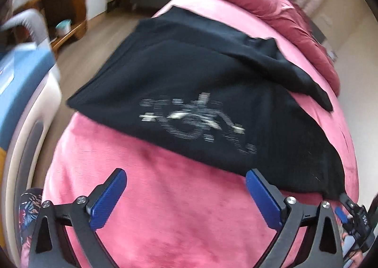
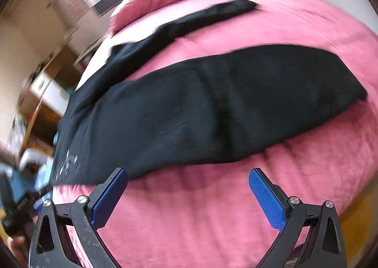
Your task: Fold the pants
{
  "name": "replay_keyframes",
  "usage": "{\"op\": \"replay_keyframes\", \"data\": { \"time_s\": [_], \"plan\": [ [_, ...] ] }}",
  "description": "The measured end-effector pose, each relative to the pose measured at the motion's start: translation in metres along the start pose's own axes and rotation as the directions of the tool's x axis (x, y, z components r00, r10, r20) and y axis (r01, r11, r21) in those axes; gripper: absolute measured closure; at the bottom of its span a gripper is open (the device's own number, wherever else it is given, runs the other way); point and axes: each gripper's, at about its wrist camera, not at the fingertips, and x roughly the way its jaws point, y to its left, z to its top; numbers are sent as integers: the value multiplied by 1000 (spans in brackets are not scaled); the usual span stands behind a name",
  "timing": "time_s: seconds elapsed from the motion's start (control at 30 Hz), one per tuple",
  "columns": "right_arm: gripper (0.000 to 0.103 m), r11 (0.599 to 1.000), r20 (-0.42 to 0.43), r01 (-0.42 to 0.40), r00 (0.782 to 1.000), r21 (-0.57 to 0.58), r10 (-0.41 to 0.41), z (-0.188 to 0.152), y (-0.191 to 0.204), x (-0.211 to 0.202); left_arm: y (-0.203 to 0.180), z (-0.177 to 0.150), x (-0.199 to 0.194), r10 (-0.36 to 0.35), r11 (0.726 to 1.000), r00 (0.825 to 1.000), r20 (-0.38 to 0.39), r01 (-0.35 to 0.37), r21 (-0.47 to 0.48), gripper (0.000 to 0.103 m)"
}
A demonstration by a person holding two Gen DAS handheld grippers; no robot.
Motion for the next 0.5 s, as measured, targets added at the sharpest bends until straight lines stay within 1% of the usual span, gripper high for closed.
{"op": "replay_keyframes", "data": {
  "time_s": [0.07,0.13,0.17,0.23,0.3,0.33,0.37,0.4,0.43,0.5],
  "plan": [
    [0,995,18,-4,1000,96,2,5,-31,-5,17,5,6,8,999,1000,-13,-9,-49,1],
    [1,980,47,10,999,199,-19,10,-65,-12,31,10,10,33,996,999,-9,-34,-87,4],
    [2,965,68,12,997,262,-31,12,-86,-17,38,12,12,50,993,999,0,-50,-107,9],
    [8,944,88,19,995,328,-50,16,-112,-20,47,16,18,69,989,998,-7,-69,-129,17],
    [11,919,91,50,991,392,-93,22,-138,-19,55,19,24,68,987,998,-17,-70,-147,23],
    [15,910,95,59,990,411,-107,25,-148,-18,59,21,25,64,986,998,-21,-67,-156,29],
    [17,898,95,71,988,433,-124,29,-157,-15,61,22,26,65,984,998,-21,-67,-167,31],
    [22,884,93,79,986,461,-136,34,-168,-13,65,23,26,56,982,998,-16,-58,-177,31],
    [24,870,92,76,986,487,-137,38,-178,-9,68,25,27,43,980,999,-18,-45,-191,31],
    [34,851,90,82,985,519,-150,46,-193,-2,68,31,30,26,977,999,-20,-29,-213,36]
  ]
}}
